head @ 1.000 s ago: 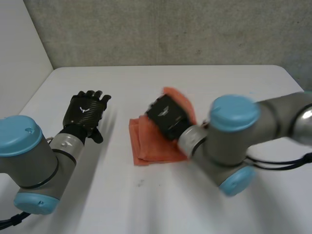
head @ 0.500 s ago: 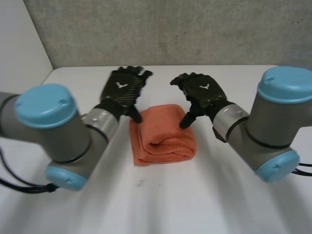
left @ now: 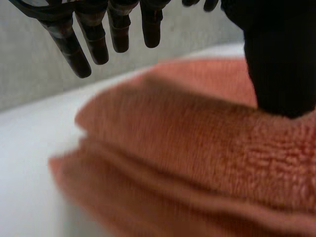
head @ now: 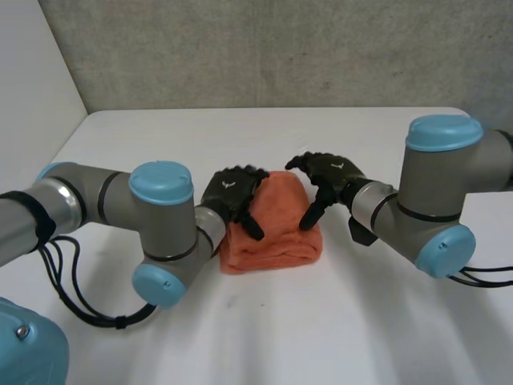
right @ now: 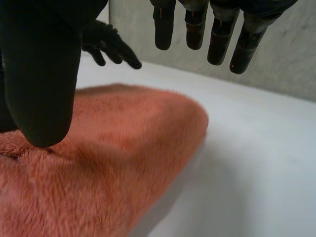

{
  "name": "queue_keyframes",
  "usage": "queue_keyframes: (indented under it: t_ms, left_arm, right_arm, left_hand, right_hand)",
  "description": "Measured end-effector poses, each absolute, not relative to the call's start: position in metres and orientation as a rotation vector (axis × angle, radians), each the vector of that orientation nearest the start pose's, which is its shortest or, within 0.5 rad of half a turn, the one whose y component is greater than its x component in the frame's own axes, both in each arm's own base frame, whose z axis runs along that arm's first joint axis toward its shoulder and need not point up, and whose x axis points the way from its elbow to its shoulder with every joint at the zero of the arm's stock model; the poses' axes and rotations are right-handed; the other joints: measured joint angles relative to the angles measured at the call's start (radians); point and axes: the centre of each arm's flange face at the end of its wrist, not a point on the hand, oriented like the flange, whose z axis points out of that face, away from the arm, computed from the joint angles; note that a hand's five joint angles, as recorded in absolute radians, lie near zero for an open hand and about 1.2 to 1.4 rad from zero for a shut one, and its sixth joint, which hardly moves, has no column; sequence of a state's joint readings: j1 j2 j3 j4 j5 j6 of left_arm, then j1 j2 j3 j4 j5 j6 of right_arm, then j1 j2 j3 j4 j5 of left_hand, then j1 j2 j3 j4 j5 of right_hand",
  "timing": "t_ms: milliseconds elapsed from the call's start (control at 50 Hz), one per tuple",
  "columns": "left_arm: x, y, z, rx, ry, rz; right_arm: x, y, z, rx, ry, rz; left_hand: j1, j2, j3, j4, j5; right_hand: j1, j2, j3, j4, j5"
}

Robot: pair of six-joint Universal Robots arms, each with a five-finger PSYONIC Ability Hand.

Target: Fold the laundry

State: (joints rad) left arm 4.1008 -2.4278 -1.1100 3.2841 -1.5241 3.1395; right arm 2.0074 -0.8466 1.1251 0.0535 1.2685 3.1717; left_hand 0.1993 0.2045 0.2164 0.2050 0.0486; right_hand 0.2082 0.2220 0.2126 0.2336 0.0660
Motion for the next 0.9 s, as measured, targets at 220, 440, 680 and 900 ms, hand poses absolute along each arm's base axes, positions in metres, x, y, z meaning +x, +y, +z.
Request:
queue_keyframes:
  t_ms: [220,440,680,900]
  left_arm:
    - [-0.334,-0.281,0.115,0.949,2.695,-1.838]
    - [-0.326,-0.275,0.126,0.996,2.585,-1.818]
    - [-0.316,-0.273,0.24,0.859,2.376,-2.206]
    - [-0.239,-0.269,0.344,0.467,2.357,-2.391]
  right_arm:
    - [0.327,-0.316,0.14,-0.725,2.186,-1.276]
    - [0.329,-0.316,0.142,-0.824,2.19,-1.316]
    - [0.312,-0.317,0.237,-0.684,2.048,-1.688]
    - [0.236,-0.306,0.346,-0.352,1.862,-2.165]
  left_hand:
    - [-0.002,0.0,0.0,0.0,0.0]
    - [-0.002,0.0,0.0,0.0,0.0]
    - [-0.002,0.0,0.0,0.0,-0.004]
    - [-0.002,0.0,0.0,0.0,-0.004]
  right_hand:
    - [0.0,0.0,0.0,0.0,0.0]
    - [-0.004,0.0,0.0,0.0,-0.009]
    - [-0.004,0.0,0.0,0.0,-0.009]
    - [-0.004,0.0,0.0,0.0,-0.009]
